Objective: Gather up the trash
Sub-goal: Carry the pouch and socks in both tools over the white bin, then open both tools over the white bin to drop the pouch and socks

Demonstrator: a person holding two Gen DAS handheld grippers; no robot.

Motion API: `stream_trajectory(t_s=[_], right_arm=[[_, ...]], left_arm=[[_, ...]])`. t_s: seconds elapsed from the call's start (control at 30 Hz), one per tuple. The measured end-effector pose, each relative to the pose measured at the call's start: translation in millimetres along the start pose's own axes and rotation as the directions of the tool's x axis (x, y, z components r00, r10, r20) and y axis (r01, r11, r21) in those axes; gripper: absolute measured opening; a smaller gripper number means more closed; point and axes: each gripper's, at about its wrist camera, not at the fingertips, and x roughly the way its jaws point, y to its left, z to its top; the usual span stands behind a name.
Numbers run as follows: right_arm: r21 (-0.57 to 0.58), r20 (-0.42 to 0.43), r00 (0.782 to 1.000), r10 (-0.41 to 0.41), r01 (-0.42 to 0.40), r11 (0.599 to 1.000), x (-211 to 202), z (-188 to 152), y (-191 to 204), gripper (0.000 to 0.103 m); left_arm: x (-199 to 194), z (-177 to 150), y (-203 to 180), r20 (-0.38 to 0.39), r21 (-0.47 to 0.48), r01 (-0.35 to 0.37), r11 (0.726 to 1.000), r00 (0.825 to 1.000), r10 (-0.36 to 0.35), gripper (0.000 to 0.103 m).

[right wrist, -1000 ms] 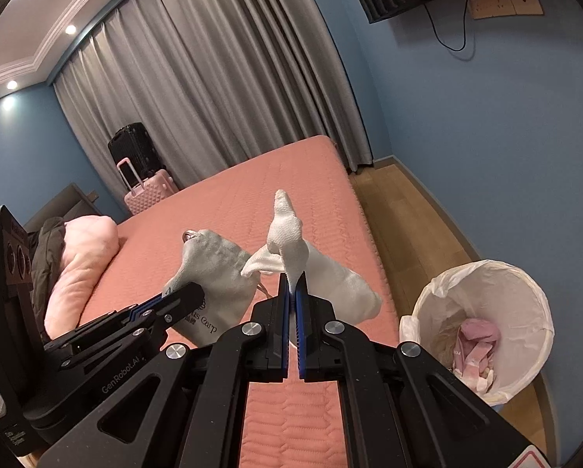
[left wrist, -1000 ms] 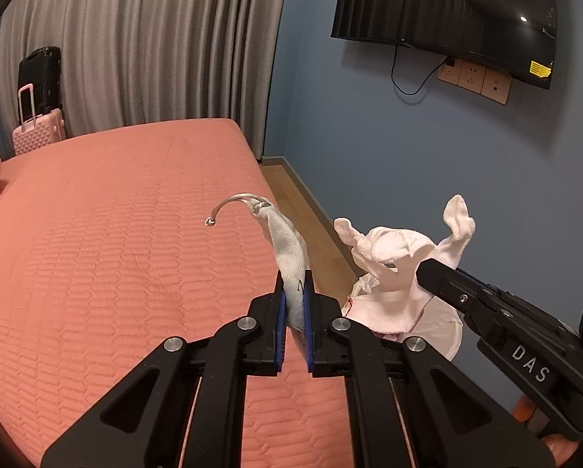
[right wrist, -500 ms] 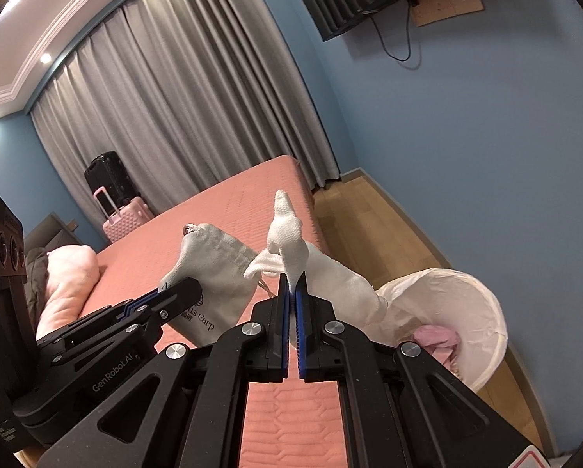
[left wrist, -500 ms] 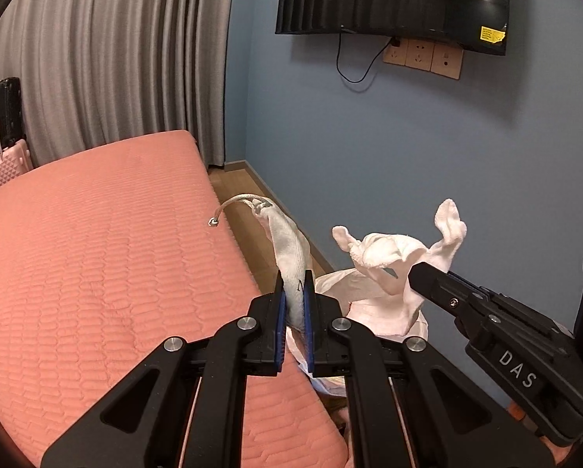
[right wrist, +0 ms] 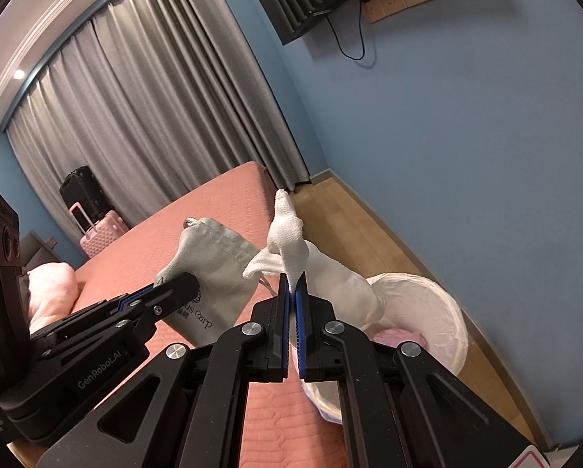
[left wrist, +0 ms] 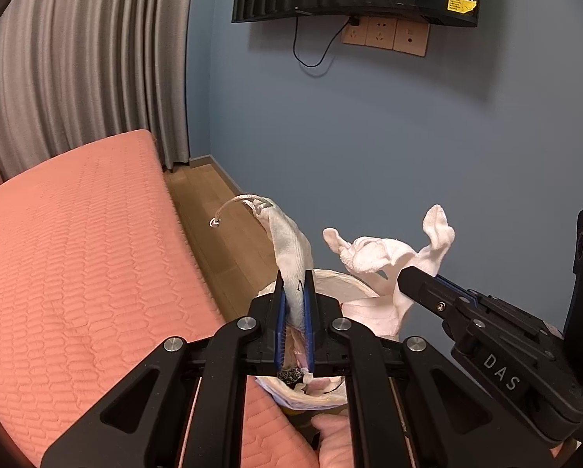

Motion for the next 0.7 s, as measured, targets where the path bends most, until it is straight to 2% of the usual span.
stream_trajectory(t_s=[0.33,0.37,0.43,0.53,0.7], right_arm=[[-0.003,-0.020,0.999,-0.033,0.033,0.999,21,8,-7,0.003],[-0.005,-0.022,0.999,-0.034,0.034,0.999,24,9,-7,0.004],[-0.020,-0.023,0.999,-0.041,0.041,0.999,28,10,-5,0.006],[-0.023,-0.022,0.999,-0.048,0.048,0.999,30,11,-3,0.009],[-0.022,-0.028,0.998,-0.054,0.054,0.998,35,10,-1,0.009]], left_arm=[[25,9,-2,-0.037,-0.024,0.028,0.999,0.999,-0.029,0.014],[27,9,-1,-0.037,-0.030,0.023,0.999,0.999,-0.024,0.016],[28,10,2,-0.029,-0.043,0.012,0.999,0.999,-0.013,0.031],[27,10,5,-0.016,-0.059,0.001,0.998,1.000,-0.002,0.045],[20,8,12,0.003,-0.073,-0.018,0.997,1.000,0.018,0.054]])
